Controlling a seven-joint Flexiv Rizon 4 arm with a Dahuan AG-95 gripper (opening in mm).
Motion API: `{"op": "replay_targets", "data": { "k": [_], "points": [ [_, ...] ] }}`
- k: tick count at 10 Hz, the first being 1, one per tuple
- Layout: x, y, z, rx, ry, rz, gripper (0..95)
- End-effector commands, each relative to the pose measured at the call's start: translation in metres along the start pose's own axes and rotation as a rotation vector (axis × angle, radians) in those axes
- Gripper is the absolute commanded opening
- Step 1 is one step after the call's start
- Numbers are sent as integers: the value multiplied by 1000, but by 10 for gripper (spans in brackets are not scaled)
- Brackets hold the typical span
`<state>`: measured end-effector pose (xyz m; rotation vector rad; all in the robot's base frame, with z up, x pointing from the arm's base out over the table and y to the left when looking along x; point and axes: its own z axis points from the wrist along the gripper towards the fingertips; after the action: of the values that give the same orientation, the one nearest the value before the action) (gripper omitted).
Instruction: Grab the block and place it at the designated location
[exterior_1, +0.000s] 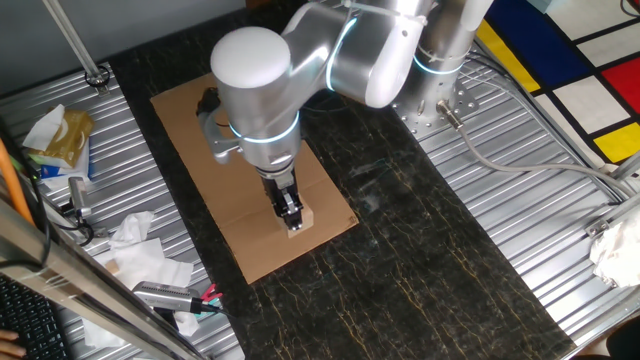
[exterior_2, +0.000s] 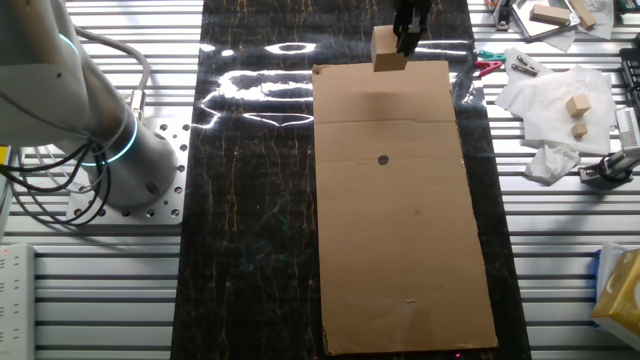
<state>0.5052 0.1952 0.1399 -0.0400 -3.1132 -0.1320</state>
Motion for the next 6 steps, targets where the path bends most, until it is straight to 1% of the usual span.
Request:
{"op": "replay_targets", "data": {
  "k": [1, 6],
  "points": [
    [1, -2, 0, 2, -3, 1, 0],
    [1, -2, 1, 5, -2, 0, 0]
  ]
}}
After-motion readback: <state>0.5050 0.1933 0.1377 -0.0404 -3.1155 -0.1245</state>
